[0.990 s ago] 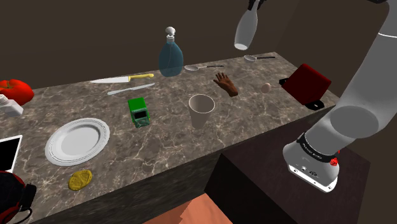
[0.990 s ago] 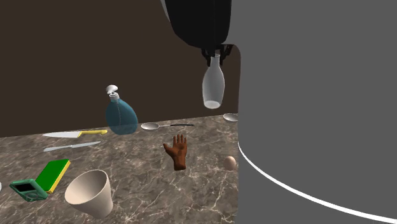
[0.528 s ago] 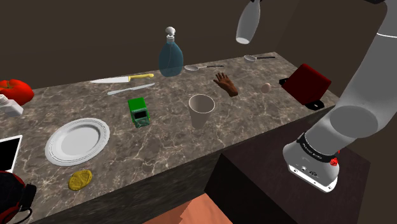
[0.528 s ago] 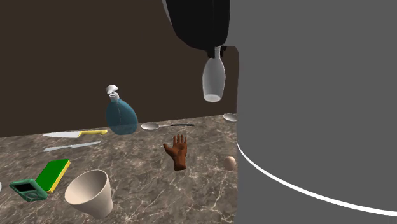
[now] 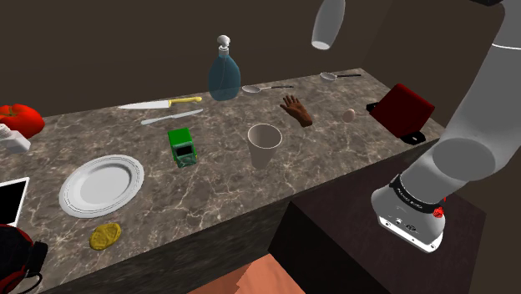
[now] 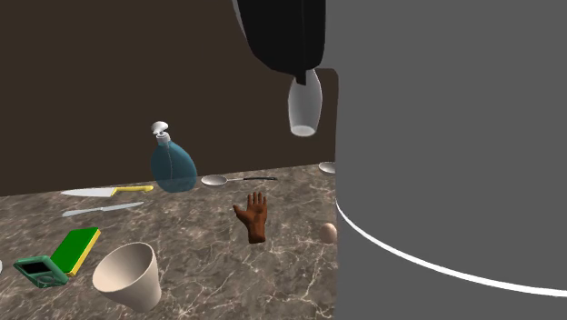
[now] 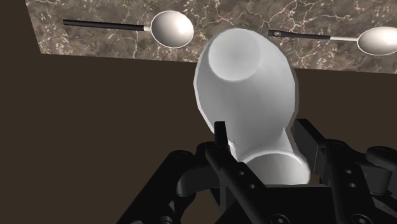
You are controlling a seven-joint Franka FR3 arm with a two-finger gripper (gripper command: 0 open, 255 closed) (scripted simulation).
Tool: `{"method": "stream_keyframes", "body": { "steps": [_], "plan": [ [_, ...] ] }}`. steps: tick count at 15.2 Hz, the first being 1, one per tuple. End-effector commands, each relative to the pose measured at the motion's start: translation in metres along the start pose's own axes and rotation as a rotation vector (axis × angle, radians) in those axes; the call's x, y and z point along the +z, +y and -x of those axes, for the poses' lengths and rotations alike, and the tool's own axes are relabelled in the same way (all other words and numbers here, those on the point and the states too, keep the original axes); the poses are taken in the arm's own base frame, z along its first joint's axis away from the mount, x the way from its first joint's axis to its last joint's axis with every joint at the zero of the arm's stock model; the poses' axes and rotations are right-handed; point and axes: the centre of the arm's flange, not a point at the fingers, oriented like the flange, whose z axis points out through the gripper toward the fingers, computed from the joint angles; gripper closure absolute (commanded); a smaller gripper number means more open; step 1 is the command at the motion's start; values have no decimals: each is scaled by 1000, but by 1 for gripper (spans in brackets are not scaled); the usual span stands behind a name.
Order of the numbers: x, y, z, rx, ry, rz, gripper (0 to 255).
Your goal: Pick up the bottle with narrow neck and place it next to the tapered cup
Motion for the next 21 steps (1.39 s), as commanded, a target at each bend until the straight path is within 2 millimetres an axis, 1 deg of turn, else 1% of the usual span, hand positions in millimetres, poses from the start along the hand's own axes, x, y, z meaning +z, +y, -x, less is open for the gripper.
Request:
{"method": "stream_keyframes", "body": {
  "steps": [1, 21],
  "plan": [
    [-10, -14, 12, 0, 1, 0, 255],
    [-100, -199, 177, 0, 1, 0, 255]
  ]
}}
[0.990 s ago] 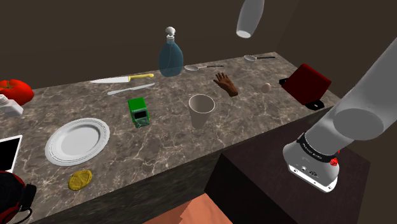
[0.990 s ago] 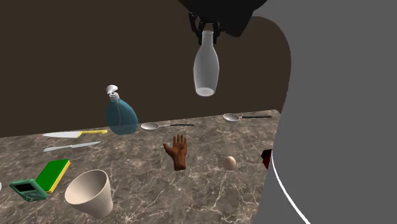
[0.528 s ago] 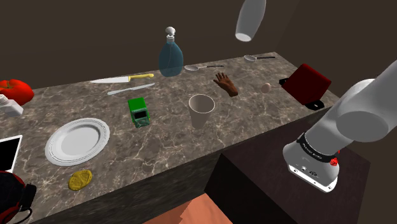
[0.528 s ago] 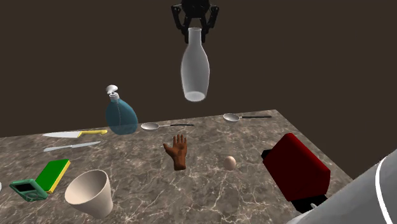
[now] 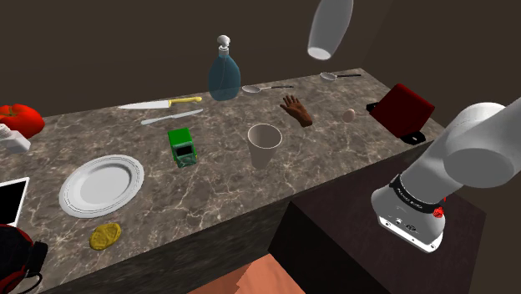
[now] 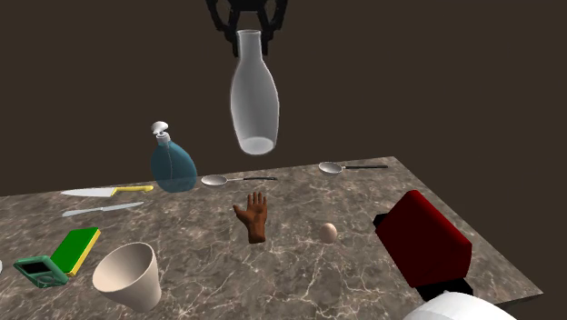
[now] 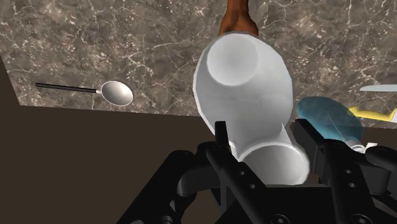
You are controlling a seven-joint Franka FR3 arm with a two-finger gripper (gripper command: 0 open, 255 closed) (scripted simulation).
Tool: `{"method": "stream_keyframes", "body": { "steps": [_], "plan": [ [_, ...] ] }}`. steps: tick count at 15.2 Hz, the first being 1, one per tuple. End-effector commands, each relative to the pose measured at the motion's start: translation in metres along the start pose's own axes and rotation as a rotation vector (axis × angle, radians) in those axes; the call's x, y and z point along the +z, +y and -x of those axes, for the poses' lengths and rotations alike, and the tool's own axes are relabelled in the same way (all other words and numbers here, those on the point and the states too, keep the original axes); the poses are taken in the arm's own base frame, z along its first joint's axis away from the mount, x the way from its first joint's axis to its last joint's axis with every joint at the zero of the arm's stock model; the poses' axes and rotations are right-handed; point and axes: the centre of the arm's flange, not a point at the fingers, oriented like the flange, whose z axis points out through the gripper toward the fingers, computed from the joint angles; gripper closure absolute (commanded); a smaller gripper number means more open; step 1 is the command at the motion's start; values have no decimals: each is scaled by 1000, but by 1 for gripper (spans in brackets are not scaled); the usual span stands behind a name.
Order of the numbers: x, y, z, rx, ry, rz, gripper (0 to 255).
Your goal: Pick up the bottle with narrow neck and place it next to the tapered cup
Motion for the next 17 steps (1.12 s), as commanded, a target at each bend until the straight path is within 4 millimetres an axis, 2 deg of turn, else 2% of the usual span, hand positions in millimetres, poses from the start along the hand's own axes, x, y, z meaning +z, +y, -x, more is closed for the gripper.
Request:
{"method": "stream_keyframes", "body": {
  "steps": [1, 17],
  "plan": [
    [-10, -19, 19, 1, 0, 1, 255],
    [-82, -169, 152, 1, 0, 1, 255]
  ]
}}
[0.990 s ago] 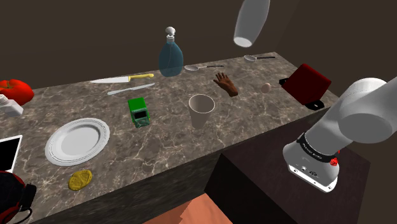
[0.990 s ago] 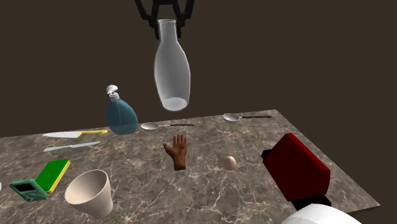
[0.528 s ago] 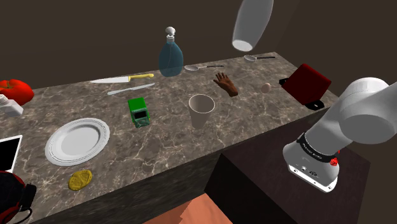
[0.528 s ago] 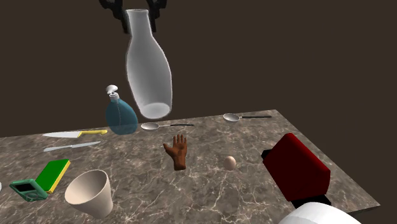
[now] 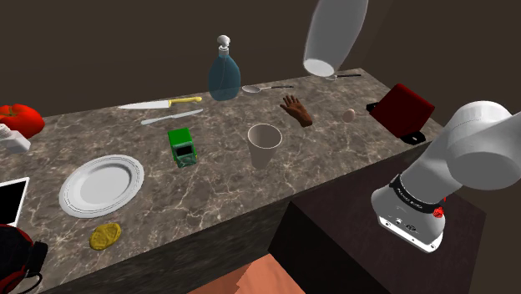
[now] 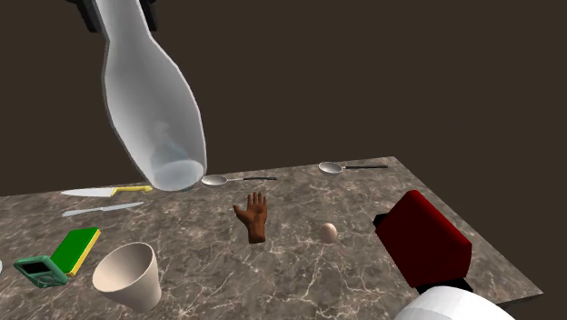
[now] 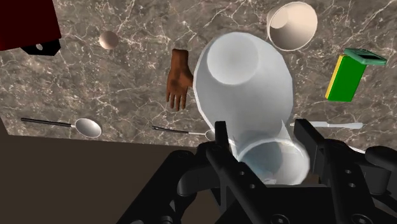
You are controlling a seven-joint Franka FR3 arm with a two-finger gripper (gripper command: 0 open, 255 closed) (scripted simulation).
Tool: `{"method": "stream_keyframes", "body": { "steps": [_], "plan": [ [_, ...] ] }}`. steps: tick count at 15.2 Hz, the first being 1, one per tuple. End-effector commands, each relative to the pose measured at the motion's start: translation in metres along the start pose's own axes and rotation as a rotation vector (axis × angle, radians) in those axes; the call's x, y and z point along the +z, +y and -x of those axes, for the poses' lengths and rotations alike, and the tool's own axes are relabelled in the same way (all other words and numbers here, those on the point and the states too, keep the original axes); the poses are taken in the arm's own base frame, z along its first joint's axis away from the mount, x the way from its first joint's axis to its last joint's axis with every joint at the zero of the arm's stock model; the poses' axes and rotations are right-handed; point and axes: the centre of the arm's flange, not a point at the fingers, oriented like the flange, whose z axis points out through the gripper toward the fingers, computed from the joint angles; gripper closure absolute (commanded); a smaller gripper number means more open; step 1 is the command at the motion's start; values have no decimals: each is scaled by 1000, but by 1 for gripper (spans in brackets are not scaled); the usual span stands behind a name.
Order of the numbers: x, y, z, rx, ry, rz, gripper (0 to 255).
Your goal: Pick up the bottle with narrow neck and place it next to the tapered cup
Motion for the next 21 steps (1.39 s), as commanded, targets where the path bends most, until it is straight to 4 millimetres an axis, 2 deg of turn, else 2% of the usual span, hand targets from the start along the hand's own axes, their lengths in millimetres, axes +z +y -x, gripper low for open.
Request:
{"method": "stream_keyframes", "body": {
  "steps": [1, 21],
  "plan": [
    [-1, -10, 12, 1, 0, 0, 255],
    [104, -11, 28, 1, 0, 0, 255]
  ]
}}
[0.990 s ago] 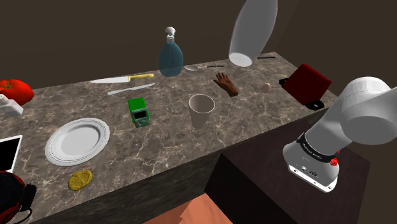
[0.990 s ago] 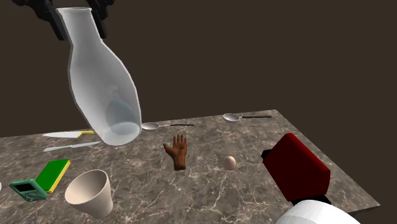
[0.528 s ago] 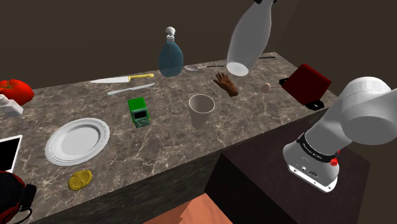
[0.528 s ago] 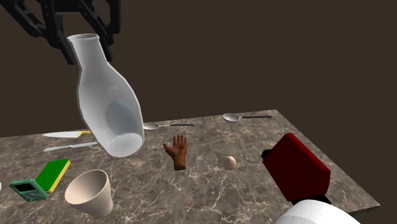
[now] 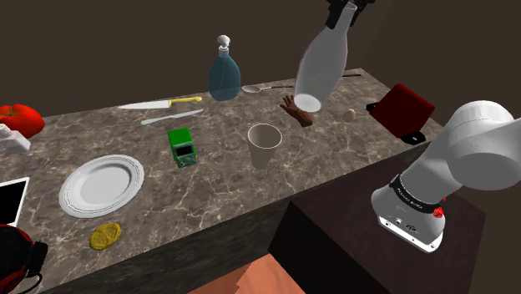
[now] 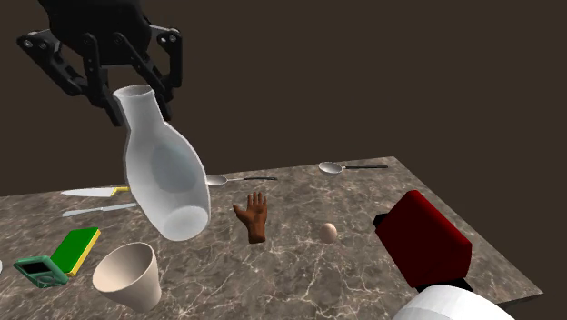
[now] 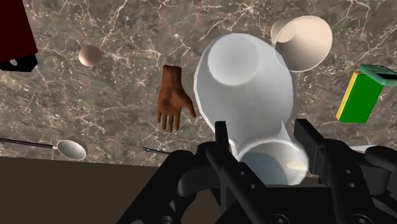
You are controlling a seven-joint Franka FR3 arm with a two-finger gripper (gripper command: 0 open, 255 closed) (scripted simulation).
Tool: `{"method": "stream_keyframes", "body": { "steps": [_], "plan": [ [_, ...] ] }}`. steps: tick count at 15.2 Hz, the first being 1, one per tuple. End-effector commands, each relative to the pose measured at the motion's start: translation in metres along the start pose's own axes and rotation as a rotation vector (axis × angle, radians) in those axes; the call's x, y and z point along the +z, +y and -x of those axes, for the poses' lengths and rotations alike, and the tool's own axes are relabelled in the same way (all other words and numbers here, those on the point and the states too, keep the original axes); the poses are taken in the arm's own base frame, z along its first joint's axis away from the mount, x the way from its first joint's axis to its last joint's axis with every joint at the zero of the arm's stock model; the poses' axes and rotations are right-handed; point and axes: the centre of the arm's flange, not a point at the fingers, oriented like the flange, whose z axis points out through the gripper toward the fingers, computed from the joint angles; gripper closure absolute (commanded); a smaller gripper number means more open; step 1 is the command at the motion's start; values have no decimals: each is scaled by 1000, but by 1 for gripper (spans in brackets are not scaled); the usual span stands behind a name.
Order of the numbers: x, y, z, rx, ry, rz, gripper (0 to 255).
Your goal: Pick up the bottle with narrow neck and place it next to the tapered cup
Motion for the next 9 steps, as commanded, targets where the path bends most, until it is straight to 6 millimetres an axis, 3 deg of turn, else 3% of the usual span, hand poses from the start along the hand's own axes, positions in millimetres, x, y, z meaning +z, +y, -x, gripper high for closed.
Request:
{"method": "stream_keyframes", "body": {
  "steps": [1, 9],
  "plan": [
    [11, -1, 1, 0, 1, -1, 255],
    [53, -1, 8, 0, 1, -1, 255]
  ]
}}
